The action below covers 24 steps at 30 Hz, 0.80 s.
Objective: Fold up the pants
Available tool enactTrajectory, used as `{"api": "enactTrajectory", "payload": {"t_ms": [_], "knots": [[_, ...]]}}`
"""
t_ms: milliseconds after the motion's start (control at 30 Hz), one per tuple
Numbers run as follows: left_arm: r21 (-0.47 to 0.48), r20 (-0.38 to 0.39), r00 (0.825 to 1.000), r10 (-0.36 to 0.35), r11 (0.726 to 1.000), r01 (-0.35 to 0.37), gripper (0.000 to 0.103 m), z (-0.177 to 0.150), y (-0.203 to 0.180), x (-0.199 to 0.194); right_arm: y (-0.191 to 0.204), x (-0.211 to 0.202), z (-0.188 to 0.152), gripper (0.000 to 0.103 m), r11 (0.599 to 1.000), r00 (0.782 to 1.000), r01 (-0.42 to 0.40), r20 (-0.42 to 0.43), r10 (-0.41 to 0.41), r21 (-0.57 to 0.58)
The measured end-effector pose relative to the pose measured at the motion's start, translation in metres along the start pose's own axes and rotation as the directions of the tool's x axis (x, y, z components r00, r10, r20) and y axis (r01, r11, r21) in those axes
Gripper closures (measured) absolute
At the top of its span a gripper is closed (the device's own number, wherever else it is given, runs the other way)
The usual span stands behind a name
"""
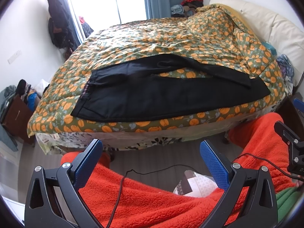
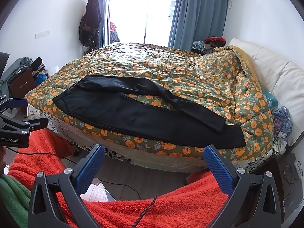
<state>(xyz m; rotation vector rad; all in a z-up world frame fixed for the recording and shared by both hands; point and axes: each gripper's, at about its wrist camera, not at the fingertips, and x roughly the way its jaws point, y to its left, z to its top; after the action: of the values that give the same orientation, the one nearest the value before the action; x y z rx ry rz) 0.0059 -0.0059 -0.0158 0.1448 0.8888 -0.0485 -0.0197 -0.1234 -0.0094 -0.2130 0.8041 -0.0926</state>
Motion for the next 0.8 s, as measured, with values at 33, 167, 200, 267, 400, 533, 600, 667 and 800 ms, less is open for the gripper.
{"api": "enactTrajectory", "payload": {"t_ms": [33, 167, 200, 267, 400, 533, 600, 667, 800], "knots": [[0.001, 0.000, 1.000, 0.000, 1.000, 0.000, 0.001, -0.0004, -0.0004, 0.0002, 0.0001, 0.0001, -0.0001, 0.000, 1.000, 1.000, 0.002, 0.000, -0.002, 0.000], [0.001, 0.000, 1.000, 0.000, 1.000, 0.000, 0.001, -0.0002, 0.0003, 0.0005, 0.0006, 0.0003, -0.0005, 0.000, 1.000, 1.000, 0.004, 0.000, -0.004, 0.000], [0.001, 0.000, 1.000, 0.000, 1.000, 0.000, 0.001, -0.0001, 0.0002, 0.0005, 0.0004, 0.0004, -0.0004, 0.000, 1.000, 1.000, 0.004, 0.000, -0.004, 0.000], [0.001, -0.001, 1.000, 0.001, 1.000, -0.001, 0.001, -0.0005, 0.0001, 0.0008, 0.0009, 0.0004, -0.0005, 0.000, 1.000, 1.000, 0.004, 0.000, -0.004, 0.000], [0.002, 0.002, 1.000, 0.000, 1.000, 0.000, 0.001, -0.0001, 0.0003, 0.0003, 0.0012, 0.0003, -0.0006, 0.000, 1.000, 1.000, 0.004, 0.000, -0.004, 0.000], [0.006, 0.005, 1.000, 0.001, 1.000, -0.001, 0.001, -0.0007, 0.0026, 0.0013, 0.0011, 0.0005, -0.0007, 0.000, 1.000, 1.000, 0.005, -0.001, -0.005, -0.001], [0.005, 0.004, 1.000, 0.000, 1.000, 0.000, 0.001, -0.0008, 0.0025, 0.0013, 0.0010, 0.0003, -0.0006, 0.000, 1.000, 1.000, 0.004, 0.000, -0.004, -0.001], [0.006, 0.004, 1.000, 0.000, 1.000, -0.001, 0.001, -0.0007, 0.0023, 0.0012, 0.0010, 0.0004, -0.0004, 0.000, 1.000, 1.000, 0.005, 0.000, -0.005, 0.000], [0.007, 0.004, 1.000, 0.001, 1.000, -0.001, 0.001, -0.0006, 0.0025, 0.0013, 0.0012, 0.0004, -0.0003, 0.000, 1.000, 1.000, 0.004, -0.001, -0.004, 0.001]]}}
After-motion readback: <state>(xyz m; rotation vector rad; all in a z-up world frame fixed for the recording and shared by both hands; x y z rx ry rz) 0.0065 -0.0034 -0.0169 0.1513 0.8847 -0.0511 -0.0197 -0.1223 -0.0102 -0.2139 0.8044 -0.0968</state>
